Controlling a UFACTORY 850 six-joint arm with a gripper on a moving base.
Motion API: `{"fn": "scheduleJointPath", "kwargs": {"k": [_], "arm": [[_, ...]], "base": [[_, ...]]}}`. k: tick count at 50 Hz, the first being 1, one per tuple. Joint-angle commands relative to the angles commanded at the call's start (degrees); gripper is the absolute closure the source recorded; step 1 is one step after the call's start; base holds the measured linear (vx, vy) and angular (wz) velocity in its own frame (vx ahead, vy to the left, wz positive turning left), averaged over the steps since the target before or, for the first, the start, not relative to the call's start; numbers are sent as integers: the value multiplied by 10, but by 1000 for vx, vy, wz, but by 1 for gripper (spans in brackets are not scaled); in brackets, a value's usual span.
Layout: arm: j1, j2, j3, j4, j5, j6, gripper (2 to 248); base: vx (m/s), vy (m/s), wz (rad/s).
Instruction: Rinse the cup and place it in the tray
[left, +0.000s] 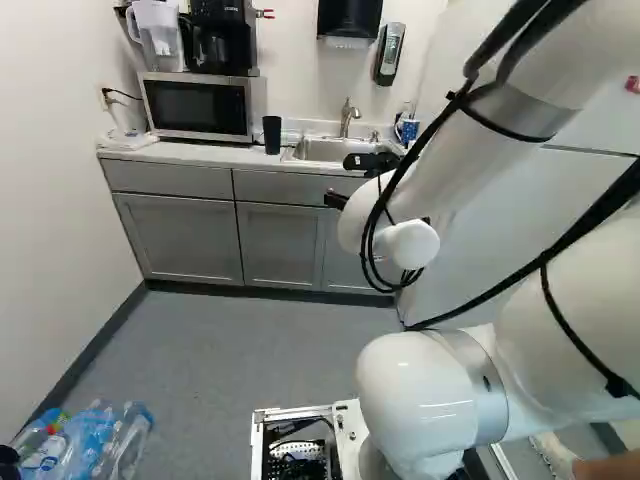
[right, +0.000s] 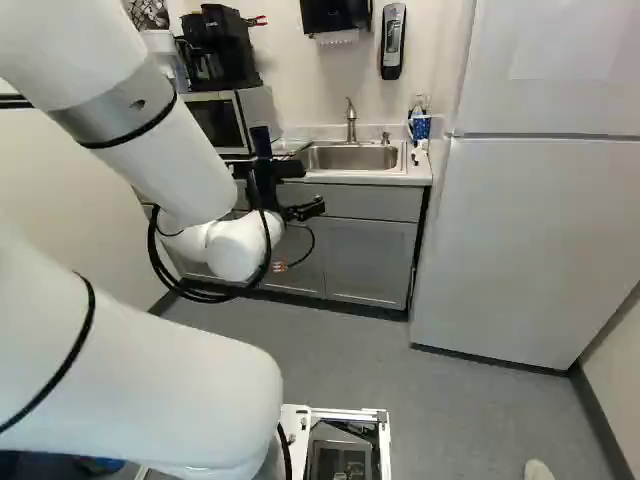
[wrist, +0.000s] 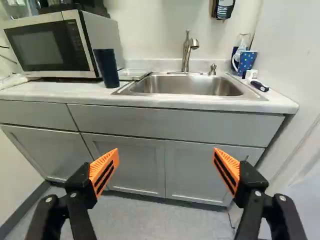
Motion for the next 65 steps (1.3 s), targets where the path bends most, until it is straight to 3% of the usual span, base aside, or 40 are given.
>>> {"fn": "scheduleJointPath", "kwargs": {"k": [24, 65], "arm": [[0, 14, -21, 0, -5, 0, 3], [1, 12, -77, 0, -56, 0, 3]], "base": [[0, 0, 0], [0, 0, 0]]}}
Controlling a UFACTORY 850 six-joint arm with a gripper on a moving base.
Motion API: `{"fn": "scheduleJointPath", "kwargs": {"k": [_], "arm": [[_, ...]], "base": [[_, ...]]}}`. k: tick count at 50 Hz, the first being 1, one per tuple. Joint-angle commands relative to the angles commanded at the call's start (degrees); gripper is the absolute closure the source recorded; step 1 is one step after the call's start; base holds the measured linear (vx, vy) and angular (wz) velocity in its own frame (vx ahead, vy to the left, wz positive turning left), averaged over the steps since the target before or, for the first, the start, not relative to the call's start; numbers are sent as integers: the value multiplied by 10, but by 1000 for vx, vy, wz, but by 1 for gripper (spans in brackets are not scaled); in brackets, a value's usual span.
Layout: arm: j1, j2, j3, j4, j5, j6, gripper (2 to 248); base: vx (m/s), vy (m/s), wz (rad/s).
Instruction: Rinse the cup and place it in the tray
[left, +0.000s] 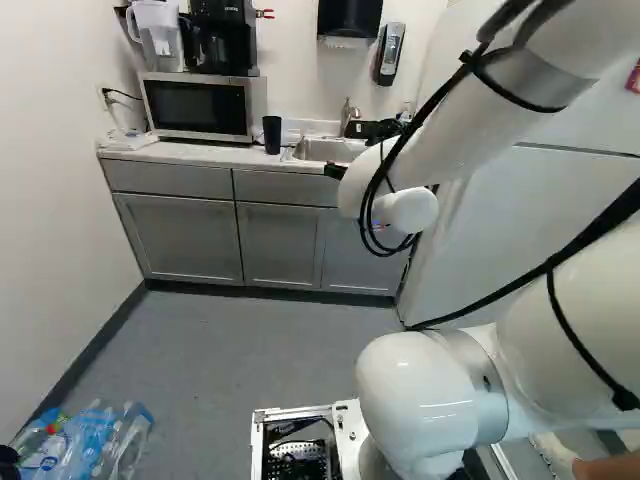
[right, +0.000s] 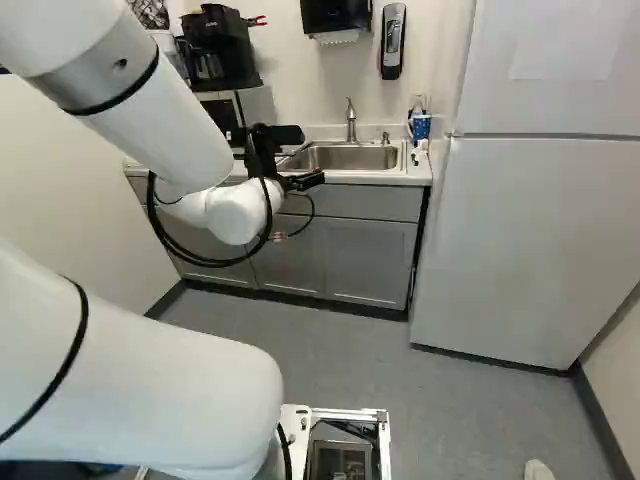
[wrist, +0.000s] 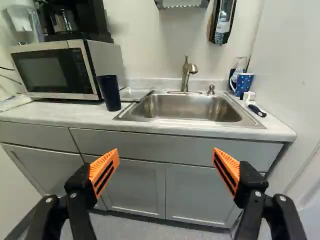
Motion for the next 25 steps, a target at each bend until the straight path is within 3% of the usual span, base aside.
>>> {"fn": "scheduleJointPath", "kwargs": {"k": [25], "arm": [[0, -6, -37, 0, -26, 0, 3]], "base": [[0, 0, 0]]}}
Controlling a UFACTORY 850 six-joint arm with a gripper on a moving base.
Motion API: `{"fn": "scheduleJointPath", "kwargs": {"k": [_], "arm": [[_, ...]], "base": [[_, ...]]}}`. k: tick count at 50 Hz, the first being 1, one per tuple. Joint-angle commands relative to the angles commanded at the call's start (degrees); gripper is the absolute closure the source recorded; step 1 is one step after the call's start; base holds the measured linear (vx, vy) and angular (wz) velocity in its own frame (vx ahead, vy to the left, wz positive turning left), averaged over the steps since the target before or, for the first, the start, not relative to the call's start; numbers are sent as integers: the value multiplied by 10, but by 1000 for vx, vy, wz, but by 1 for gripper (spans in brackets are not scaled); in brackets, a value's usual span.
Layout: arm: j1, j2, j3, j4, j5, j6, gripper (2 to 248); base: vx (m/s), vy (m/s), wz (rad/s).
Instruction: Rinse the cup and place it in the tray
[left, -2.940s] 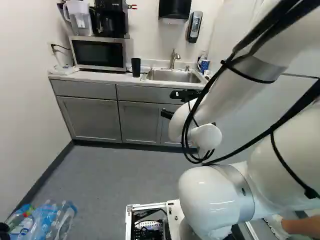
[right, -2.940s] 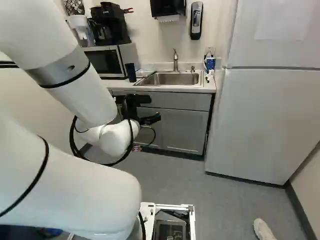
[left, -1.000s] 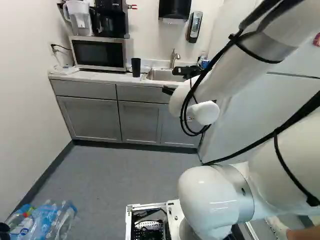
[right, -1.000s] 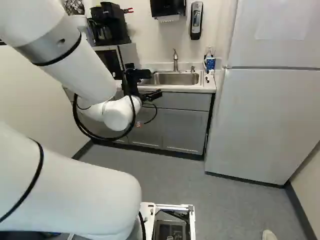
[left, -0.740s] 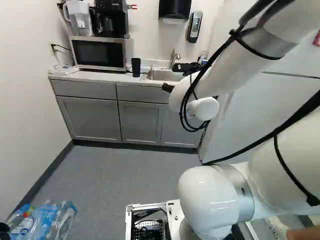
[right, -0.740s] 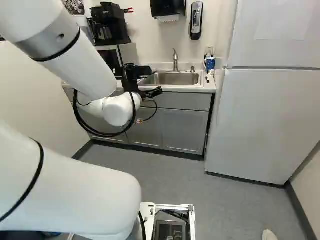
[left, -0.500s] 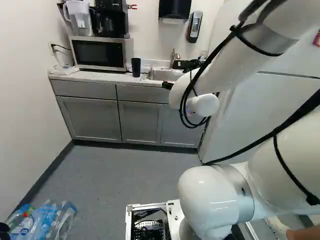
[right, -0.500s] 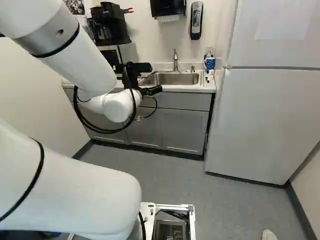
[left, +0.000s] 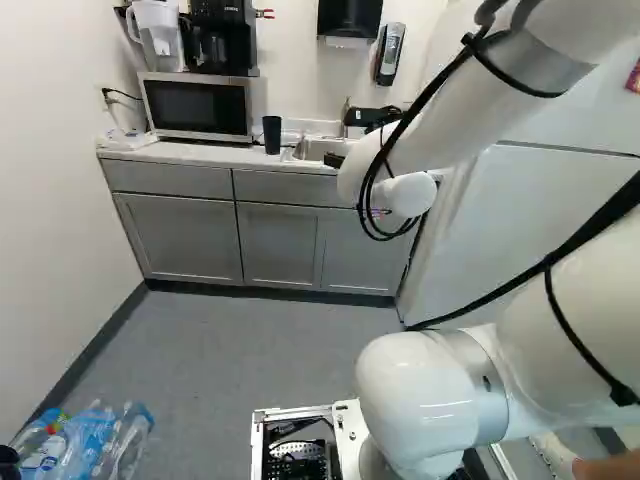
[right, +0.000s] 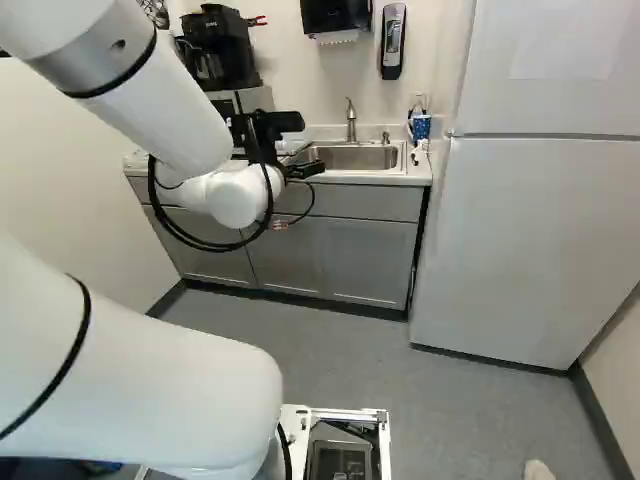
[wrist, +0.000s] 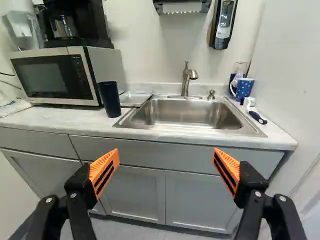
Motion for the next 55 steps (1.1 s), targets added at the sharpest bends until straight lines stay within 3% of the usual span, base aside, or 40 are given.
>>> {"fn": "scheduleJointPath", "kwargs": {"k": [55], "arm": [[1, -14, -81, 0, -36, 0, 3]], "base": [[0, 0, 0]]}}
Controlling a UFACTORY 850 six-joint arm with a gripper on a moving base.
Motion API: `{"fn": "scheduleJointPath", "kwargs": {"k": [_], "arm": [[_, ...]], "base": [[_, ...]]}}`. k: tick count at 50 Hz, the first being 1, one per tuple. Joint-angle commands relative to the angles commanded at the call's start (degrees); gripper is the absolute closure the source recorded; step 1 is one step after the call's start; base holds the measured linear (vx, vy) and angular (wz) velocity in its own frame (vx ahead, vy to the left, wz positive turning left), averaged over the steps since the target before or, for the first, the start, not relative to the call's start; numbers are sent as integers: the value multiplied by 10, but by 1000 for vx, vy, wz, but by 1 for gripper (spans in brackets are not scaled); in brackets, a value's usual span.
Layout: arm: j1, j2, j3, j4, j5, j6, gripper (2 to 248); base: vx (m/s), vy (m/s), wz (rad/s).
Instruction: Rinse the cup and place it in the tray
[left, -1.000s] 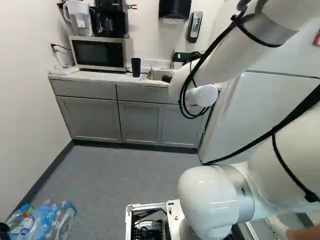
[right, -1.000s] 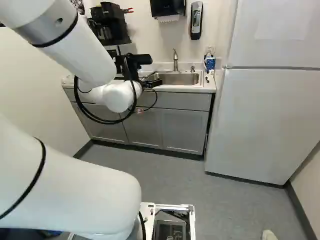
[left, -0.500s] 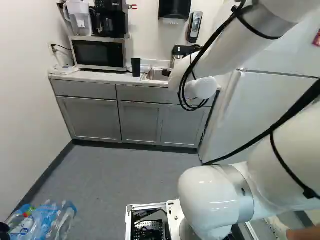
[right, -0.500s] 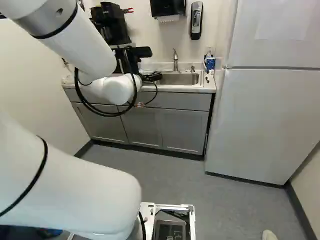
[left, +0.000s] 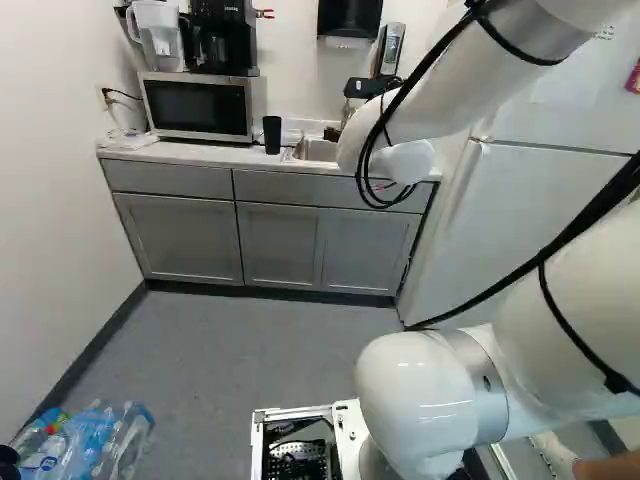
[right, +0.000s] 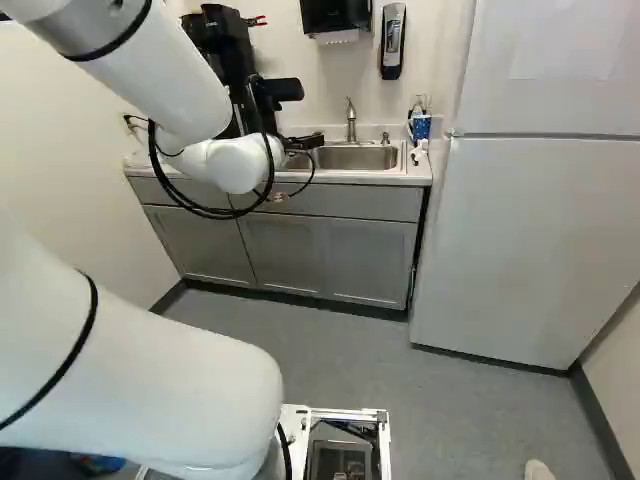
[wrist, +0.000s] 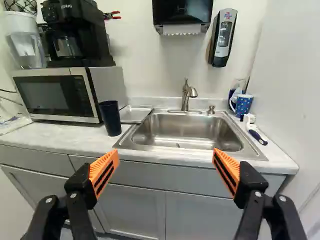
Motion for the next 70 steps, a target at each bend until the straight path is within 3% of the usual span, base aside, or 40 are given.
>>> {"fn": "scheduleJointPath", "kwargs": {"k": [70], "arm": [[1, -20, -102, 0, -64, 0, 3]], "base": [[0, 0, 0]]}}
